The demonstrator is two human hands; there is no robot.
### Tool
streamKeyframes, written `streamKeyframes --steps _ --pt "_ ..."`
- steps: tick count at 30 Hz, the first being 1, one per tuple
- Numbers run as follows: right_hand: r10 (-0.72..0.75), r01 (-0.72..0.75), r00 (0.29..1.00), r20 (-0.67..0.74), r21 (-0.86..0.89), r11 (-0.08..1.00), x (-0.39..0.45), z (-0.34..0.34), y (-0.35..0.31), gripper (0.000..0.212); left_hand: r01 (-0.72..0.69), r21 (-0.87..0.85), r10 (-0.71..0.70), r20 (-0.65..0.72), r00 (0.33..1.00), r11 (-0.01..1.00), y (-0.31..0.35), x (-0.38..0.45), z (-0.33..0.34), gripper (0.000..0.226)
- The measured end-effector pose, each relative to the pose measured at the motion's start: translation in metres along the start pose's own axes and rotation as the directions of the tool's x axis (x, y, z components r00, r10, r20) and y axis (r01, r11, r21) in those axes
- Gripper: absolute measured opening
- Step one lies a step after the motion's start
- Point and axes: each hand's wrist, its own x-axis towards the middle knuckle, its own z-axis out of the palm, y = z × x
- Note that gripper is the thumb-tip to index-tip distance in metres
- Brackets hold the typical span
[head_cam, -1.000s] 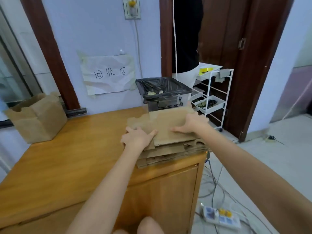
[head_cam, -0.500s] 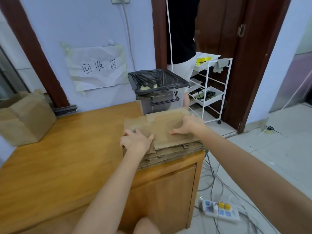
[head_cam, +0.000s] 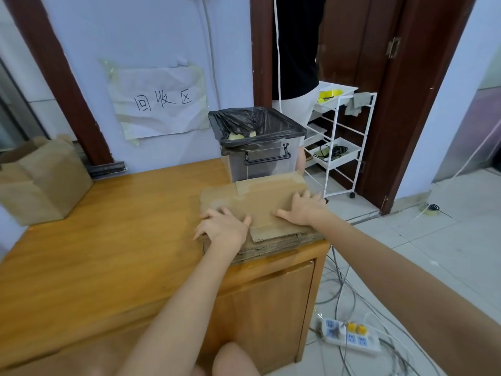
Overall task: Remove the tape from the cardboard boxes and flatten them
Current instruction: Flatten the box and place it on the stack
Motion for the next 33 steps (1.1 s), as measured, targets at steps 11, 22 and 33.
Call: streamKeyframes --steps 11,22,33 --pt "-0.176 0.169 0.963 -0.203 -0.055 0.984 -0.034 -0.041 -0.057 0.067 -0.048 -0.007 0.046 -0.147 0.988 0.999 -0.056 0.004 -0.019 0.064" --pt "-0.418 0.401 0.884 -0.21 -0.122 0.908 -0.055 -0.053 -0.207 0.065 0.049 -0.067 -0.06 -0.179 0.982 0.997 -0.198 0.028 -0.019 0.059" --pt "-0.64 0.612 0.764 -0.084 -0.218 0.76 -0.073 -0.02 -0.339 0.063 0.132 -0.214 -0.162 -0.13 0.978 0.968 -0.311 0.046 0.015 0.062"
